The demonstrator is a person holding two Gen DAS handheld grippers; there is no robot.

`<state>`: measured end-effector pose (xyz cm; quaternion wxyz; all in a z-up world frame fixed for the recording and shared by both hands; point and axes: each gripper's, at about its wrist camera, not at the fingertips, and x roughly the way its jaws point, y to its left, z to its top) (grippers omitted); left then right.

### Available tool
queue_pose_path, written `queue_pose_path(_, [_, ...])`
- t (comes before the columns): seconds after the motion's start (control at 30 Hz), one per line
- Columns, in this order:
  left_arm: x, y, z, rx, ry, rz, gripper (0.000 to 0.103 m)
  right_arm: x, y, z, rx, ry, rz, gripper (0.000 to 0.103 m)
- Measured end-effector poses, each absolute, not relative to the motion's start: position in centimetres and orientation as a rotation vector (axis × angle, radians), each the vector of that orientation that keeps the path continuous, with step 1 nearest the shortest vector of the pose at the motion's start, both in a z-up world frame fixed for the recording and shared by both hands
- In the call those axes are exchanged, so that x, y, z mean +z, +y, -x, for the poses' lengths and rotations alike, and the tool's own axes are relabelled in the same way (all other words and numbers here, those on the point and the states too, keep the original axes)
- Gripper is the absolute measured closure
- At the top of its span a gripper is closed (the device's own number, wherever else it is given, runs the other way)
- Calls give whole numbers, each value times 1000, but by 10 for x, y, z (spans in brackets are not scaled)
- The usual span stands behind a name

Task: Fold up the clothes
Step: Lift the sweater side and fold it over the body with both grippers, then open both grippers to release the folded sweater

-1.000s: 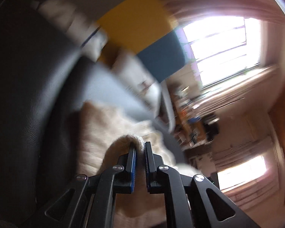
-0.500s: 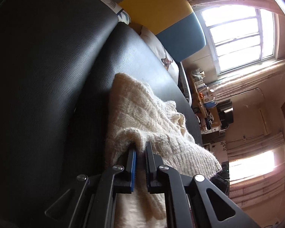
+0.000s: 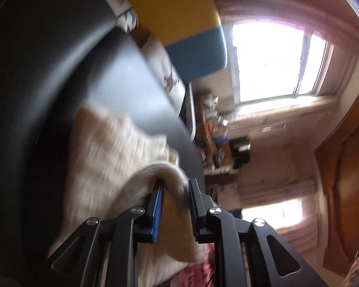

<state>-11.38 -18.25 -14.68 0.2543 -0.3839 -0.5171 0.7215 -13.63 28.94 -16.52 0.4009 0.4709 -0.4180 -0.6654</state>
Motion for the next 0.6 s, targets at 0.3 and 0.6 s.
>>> queue_pose_path(0.3, [-139, -212, 130, 2185, -1387, 1104, 81, -164, 313, 172, -1763, -1304, -1047, 16])
queue_pose_path(0.6, [-122, -189, 119, 2410, -831, 1221, 79, -116, 312, 156, -2207, -714, -1232, 12])
